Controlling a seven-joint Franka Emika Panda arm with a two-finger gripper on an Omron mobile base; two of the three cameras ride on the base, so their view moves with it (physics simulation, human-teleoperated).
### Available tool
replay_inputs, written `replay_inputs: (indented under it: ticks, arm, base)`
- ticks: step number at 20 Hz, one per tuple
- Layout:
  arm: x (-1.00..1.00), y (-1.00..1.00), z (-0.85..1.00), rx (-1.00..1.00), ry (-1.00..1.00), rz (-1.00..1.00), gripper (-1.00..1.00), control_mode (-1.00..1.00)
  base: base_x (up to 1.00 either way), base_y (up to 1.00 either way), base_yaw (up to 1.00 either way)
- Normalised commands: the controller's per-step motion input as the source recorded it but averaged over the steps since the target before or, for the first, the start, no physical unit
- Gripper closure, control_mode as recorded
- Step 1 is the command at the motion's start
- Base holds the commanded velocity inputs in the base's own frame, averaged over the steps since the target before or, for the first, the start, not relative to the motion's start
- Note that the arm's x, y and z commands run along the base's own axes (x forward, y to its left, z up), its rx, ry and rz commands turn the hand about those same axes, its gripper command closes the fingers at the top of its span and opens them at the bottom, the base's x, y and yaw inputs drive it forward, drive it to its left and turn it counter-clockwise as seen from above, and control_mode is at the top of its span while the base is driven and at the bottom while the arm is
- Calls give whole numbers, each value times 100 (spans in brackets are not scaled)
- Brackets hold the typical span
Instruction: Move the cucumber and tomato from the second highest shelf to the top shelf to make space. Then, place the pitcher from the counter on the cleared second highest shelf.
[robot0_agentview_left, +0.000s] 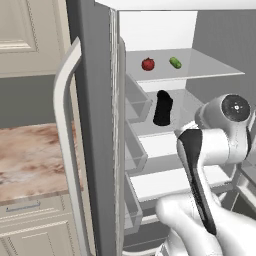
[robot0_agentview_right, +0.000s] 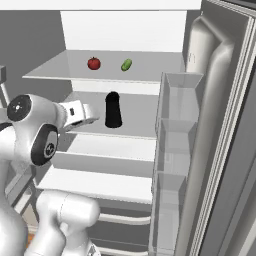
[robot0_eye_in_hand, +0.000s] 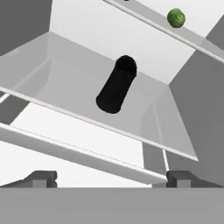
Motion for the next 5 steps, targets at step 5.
replay_inputs:
  ticks: [5]
  arm:
    - [-100, 0, -18, -2, 0, 1, -100, -100]
  base:
    - [0, 0, 0]
